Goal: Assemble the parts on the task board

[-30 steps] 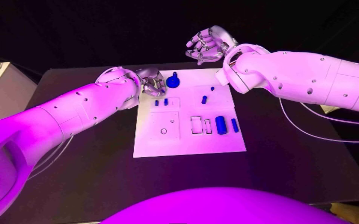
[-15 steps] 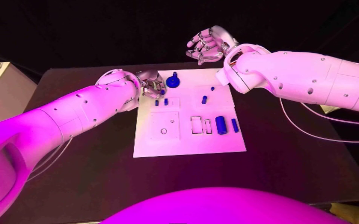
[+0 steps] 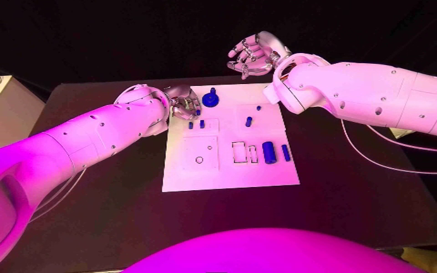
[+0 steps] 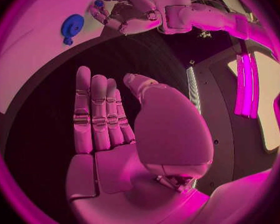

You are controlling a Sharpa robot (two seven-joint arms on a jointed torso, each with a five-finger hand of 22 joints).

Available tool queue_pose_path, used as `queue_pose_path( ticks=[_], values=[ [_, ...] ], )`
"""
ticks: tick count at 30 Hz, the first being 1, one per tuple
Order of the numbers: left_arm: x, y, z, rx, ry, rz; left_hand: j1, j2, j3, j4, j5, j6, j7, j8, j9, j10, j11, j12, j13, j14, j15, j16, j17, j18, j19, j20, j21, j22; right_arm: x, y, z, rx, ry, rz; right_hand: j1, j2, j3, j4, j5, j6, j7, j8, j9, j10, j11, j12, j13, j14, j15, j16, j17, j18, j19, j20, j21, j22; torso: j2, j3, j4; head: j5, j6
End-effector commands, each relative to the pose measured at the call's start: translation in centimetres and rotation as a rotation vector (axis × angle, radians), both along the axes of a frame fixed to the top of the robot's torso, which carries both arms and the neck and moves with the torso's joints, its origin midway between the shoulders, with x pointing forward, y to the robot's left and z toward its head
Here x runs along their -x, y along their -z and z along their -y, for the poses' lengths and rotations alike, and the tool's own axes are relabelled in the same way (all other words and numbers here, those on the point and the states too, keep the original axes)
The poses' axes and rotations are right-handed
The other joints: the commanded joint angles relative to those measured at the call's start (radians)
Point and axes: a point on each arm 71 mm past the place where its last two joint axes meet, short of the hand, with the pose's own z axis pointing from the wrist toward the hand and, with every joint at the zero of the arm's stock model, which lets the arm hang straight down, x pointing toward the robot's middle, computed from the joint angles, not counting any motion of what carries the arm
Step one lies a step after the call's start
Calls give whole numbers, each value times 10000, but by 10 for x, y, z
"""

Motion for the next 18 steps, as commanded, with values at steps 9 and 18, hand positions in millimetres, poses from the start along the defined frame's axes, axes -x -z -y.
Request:
queue_pose_path(
  ticks=[9, 18],
  values=[
    [0, -2, -12, 12, -213, 46, -86, -86, -60, -49, 35, -205, -20, -133, -7, -161, 56, -73, 37, -194, 33, -69, -191, 83, -242, 28, -151, -174, -1, 4, 7, 313, -249, -193, 67, 33, 130, -303, -57, 51, 9, 91, 20, 36, -14, -252, -332, 111, -41, -55, -28, 119, 225, -6, -43, -95, -29, 0, 27, -11, 2],
    [2, -23, -45, 2127, -807, -189, 188, 125, 304, -219, 41, 48, 313, -43, 177, -1085, 410, -381, -39, -2391, 292, -1461, -3909, 319, -1293, 234, -824, -1103, -1, 15, 30, 2146, -1037, -7, 325, 98, 754, -1025, -170, 366, -41, -219, -143, 384, -13, -2558, -2835, 2173, -185, 3368, 2529, -194, 1604, -240, 3146, 1747, -47, -28, 48, -59, 2]
  ],
)
